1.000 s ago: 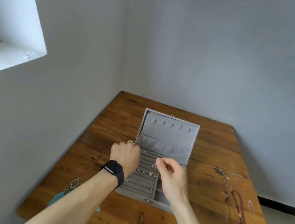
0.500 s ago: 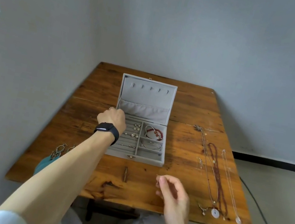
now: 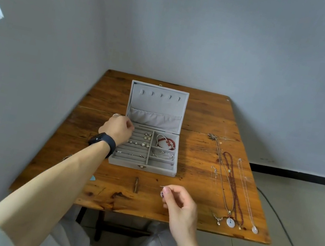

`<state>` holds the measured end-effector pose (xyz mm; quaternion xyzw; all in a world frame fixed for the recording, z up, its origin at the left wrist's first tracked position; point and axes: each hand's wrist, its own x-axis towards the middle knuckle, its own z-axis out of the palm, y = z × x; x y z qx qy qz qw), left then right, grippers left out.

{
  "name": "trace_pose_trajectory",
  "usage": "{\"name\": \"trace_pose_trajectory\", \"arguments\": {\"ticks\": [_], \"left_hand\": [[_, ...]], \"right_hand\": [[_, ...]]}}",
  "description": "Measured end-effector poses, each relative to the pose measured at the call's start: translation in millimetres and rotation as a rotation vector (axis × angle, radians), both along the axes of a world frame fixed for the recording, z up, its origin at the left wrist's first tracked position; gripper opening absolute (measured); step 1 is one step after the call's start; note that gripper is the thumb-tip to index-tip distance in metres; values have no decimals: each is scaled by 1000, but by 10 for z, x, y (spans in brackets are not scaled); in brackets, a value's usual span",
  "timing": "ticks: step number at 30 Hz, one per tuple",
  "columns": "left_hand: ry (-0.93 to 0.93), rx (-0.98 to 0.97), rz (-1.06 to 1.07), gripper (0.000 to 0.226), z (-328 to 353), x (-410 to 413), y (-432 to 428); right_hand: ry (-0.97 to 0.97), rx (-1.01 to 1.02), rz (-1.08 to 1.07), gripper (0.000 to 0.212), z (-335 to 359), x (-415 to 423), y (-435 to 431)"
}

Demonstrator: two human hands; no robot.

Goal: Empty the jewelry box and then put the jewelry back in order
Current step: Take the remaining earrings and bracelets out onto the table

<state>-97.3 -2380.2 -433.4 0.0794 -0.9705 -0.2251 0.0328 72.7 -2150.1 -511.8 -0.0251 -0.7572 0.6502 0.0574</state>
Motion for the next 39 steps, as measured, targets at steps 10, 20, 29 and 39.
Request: {"name": "trace_pose_trajectory", "arguments": {"ticks": [10, 20, 29, 39], "left_hand": [[156, 645, 117, 12, -190, 1005, -178], [-126, 455, 69, 12, -418, 1396, -338], [-147, 333, 198, 21, -411, 1128, -271], [-165, 312, 221, 16, -396, 1041, -267]], "right_hand": [[-8, 187, 74, 6, 131, -81, -235], [-69, 484, 153, 11, 177, -212, -764], [-139, 687, 26, 20, 237, -347, -1071], [-190, 715, -58, 23, 211, -423, -1148]]}}
